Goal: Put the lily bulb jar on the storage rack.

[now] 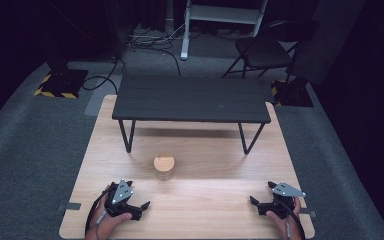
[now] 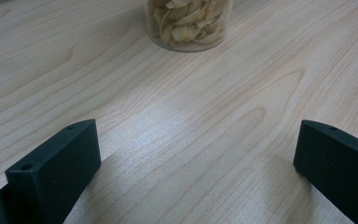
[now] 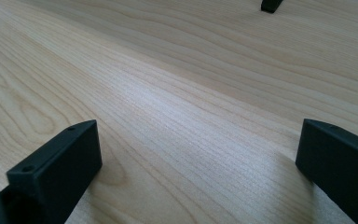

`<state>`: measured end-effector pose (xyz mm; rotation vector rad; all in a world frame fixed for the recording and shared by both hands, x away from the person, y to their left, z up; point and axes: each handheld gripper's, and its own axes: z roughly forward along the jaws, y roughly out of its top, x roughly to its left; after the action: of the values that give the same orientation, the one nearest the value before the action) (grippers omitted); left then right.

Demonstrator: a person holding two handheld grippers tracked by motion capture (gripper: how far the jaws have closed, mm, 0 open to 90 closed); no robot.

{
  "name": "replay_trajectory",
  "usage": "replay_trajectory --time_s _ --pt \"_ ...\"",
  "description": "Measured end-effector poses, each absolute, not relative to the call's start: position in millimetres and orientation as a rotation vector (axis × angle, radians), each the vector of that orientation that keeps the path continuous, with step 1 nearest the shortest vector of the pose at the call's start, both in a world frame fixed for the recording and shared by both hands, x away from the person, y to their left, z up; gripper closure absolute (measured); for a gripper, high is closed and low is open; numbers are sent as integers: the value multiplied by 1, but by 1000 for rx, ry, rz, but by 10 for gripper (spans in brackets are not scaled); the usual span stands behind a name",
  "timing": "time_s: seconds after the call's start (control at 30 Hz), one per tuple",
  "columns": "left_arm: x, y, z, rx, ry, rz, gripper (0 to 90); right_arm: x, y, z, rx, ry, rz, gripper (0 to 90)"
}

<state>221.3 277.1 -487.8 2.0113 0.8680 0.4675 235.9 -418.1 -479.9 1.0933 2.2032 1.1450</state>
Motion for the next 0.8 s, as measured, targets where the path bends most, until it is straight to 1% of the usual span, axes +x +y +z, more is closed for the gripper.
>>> replay_trajectory --time_s 0.47,0.53,0.63,0.8 --pt "223 276 -485 2023 871 462 5 236 -418 -480 1094 2203 1145 0" --pt "224 272 -482 2038 876 484 8 236 -418 -480 1093 2203 1145 0" --pt "229 267 -476 2042 864 506 14 236 -418 -480 1091 2204 1145 0" --pt "245 261 -463 2046 807 485 8 236 -419 -480 1084 2209 1148 0"
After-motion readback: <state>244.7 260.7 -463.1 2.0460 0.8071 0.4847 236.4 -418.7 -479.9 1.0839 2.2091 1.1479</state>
